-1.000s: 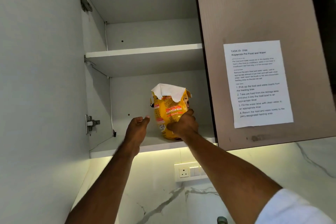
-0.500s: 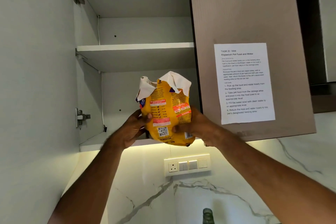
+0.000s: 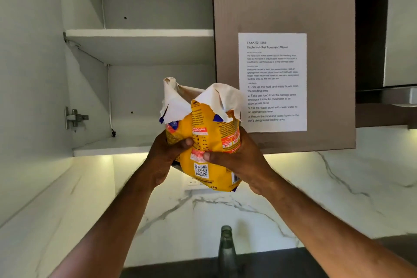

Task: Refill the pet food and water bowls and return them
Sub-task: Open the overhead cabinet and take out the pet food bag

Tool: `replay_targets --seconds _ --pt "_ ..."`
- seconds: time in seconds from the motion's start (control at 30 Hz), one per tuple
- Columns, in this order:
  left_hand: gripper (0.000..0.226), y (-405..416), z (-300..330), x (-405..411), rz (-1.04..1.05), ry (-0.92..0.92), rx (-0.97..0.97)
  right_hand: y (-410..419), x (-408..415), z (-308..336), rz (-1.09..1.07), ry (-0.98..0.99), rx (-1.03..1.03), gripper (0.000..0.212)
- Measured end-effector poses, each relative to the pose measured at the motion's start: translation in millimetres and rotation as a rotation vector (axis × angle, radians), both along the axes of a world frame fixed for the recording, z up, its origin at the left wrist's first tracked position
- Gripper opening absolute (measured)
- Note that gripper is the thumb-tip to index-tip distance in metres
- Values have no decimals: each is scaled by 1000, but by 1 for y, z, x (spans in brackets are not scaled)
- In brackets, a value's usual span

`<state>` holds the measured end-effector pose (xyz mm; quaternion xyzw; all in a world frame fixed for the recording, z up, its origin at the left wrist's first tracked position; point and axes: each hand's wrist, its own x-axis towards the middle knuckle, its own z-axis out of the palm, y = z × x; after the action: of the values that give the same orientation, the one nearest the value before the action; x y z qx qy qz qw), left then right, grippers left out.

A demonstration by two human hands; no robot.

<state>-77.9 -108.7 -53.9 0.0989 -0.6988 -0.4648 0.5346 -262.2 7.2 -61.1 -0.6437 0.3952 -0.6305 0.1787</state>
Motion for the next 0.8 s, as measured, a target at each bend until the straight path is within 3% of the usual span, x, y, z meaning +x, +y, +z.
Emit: replay_targets --seconds 0.13,0.43,0.63,0.73,0.8 --pt "68 27 -48 -20 -103 1 52 21 -29 -44 -34 19 48 96" --pt "66 64 -167 -54 -181 -167 314 51 -81 -171 -41 27 310 89" --pt "49 60 -221 -78 -230 -334 440 56 -113 -241 -62 29 437 88" --pt "49 48 -249 -94 -208 -413 501 56 -131 -269 -99 41 521 92" --pt "64 39 -264 -103 -211 -480 515 55 -143 -288 -114 47 585 94"
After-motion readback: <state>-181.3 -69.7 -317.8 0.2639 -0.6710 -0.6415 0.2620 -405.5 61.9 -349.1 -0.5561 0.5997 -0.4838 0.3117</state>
